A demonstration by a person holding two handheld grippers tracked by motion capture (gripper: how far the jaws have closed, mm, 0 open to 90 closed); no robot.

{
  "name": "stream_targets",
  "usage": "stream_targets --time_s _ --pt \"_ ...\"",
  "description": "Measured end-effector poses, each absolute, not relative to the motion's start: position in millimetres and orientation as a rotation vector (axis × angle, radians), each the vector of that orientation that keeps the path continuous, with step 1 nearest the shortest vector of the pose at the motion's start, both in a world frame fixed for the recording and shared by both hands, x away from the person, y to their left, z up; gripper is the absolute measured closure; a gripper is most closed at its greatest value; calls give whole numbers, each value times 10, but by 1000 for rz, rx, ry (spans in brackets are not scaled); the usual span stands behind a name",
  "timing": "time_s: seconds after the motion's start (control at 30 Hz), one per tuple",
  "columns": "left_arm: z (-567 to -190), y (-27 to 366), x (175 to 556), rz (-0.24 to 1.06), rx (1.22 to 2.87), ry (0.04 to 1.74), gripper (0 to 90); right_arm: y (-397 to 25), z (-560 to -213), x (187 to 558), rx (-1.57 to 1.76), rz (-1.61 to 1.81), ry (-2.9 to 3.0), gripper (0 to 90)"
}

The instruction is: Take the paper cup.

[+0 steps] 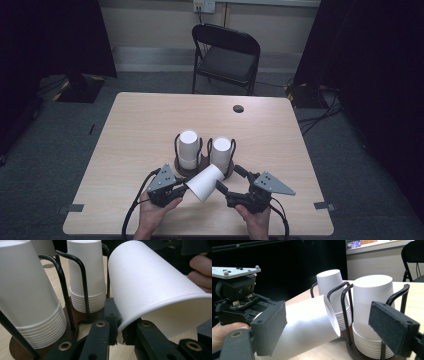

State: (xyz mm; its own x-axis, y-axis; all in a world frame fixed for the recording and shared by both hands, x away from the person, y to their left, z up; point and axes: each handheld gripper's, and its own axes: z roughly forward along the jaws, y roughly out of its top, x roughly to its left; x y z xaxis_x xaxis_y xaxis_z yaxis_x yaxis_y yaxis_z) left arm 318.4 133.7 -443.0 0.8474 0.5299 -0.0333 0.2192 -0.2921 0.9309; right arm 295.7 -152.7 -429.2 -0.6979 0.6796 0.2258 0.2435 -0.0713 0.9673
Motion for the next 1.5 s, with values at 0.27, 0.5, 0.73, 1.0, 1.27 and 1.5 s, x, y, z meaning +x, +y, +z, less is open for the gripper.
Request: stream_targets --time_s 0.27,0.5,0.73,1.0,1.27,1.5 --pt "-4404 1319 3216 324 1926 571 851 -1520 -4293 2890 932 1734 1913 166" --pt "-4378 1307 3255 295 1988 573 852 -1479 -4350 2850 872 1678 1989 139" --pt "-4261 1269 3295 301 2066 582 851 -1475 -4361 2808 808 1595 2061 139" --pt "-4131 1222 3355 258 2160 575 851 -1441 -4393 2801 735 1528 2122 203" --pt "-4061 1287 3415 229 2207 622 851 -1362 -4401 2791 641 1387 2135 186" --pt "-4033 1241 3467 172 2267 628 850 -1253 -4445 2817 574 1335 2209 172"
